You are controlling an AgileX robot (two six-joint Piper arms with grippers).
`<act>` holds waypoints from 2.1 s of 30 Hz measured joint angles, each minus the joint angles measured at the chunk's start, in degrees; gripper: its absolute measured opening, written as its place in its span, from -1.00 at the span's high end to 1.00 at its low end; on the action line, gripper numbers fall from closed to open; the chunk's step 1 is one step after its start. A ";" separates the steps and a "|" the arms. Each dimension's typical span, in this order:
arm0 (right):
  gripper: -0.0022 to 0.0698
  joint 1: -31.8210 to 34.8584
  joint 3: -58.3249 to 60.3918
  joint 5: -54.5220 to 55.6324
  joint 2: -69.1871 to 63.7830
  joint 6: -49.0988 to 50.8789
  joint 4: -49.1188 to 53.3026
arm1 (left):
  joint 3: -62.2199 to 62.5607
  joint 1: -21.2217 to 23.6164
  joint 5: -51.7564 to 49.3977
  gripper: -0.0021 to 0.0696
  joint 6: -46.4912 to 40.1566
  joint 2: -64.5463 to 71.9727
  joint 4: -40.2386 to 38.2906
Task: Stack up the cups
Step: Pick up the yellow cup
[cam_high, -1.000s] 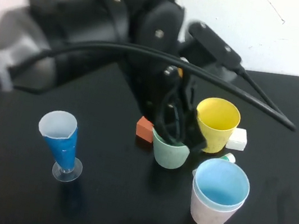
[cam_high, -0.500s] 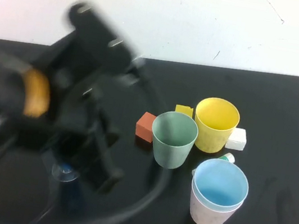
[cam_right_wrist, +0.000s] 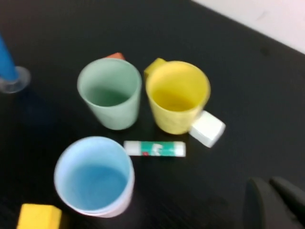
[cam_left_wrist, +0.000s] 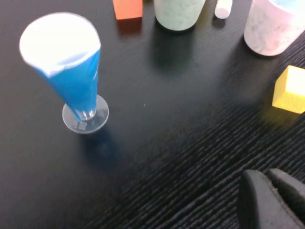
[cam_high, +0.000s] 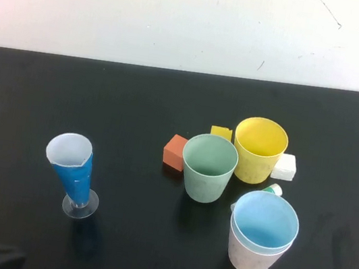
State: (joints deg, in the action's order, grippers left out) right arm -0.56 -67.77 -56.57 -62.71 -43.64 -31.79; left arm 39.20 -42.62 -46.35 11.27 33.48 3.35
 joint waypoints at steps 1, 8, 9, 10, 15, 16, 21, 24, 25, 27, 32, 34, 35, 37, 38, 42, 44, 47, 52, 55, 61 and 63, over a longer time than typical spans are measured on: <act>0.95 -0.84 -2.08 -1.17 -1.82 -0.12 0.00 | -0.97 0.00 0.00 0.94 0.80 -1.78 0.00; 0.95 -10.09 -13.14 -4.66 -11.86 5.14 5.24 | -5.33 0.00 0.79 0.94 2.58 -11.23 0.00; 0.95 -11.57 -14.68 -5.03 -13.30 6.68 6.75 | -5.68 0.00 0.79 0.94 2.58 -12.13 0.00; 0.95 -12.99 -15.95 -5.66 -14.80 8.11 8.37 | -6.08 0.00 0.79 0.94 2.58 -12.78 0.00; 0.95 -18.95 -22.23 -10.14 -22.69 14.08 17.06 | -6.32 0.00 0.88 0.94 2.58 -13.68 0.10; 0.94 -20.15 -23.70 -11.30 -24.46 15.30 19.33 | -6.32 0.00 0.91 0.94 2.58 -13.68 0.10; 0.62 -23.26 -31.08 -14.37 -33.13 20.50 28.91 | -6.32 0.00 1.01 0.94 0.94 -13.81 0.21; 0.15 -23.40 -35.08 -14.36 -38.84 21.76 31.79 | -6.32 0.00 1.27 0.94 0.45 -13.81 0.31; -0.01 -23.40 -36.47 -14.48 -40.62 21.98 32.46 | -6.32 0.00 1.42 0.94 0.33 -13.81 0.31; -0.22 -23.40 -39.10 -14.48 -43.67 22.25 33.09 | -6.34 0.00 2.09 0.94 0.32 -13.81 0.21; -0.38 -23.40 -45.75 -14.48 -50.67 22.58 32.70 | -6.44 0.00 3.15 0.94 0.10 -13.81 0.58; -0.40 -23.40 -47.65 -14.48 -52.99 22.83 32.71 | -6.44 0.00 3.15 0.94 0.10 -13.81 1.10; -0.40 -23.40 -48.17 -14.48 -53.80 22.94 32.71 | -6.44 0.00 3.15 0.94 0.10 -13.81 1.51; -0.40 -23.40 -48.91 -14.48 -55.79 22.94 32.71 | -6.44 0.00 3.02 0.94 0.10 -13.81 2.21; -0.40 -23.40 -49.05 -14.48 -56.54 23.19 32.71 | -6.44 0.00 2.63 0.94 0.10 -13.81 2.33; -0.40 -23.40 -49.30 -14.37 -60.08 23.25 32.71 | -6.44 0.00 0.66 0.94 0.08 -13.81 3.80; -0.40 -23.40 -49.30 -14.37 -61.42 23.30 32.71 | -6.56 0.00 0.25 0.94 -0.02 -13.81 4.73; -0.33 -23.40 -49.30 -14.29 -62.88 23.39 32.71 | -7.21 0.00 -0.26 0.94 -0.05 -13.81 5.39; 0.40 -23.40 -49.84 -14.29 -63.46 23.02 32.83 | -9.11 0.00 -0.70 0.94 -0.05 -13.81 5.52; 0.79 -23.40 -51.58 -14.29 -63.32 23.02 33.48 | -9.72 0.00 -0.70 0.94 -0.05 -13.81 5.52; 0.89 -23.40 -56.50 -14.40 -59.70 23.02 33.59 | -9.98 0.00 -0.70 0.94 -0.05 -13.81 5.60; 0.89 -23.40 -57.43 -14.40 -57.14 23.02 32.82 | -9.98 0.00 -0.70 0.94 -0.05 -13.81 5.60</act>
State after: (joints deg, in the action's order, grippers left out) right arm -23.95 -125.20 -70.97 -119.85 -20.62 1.03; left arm 29.22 -42.62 -47.04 11.22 19.67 8.96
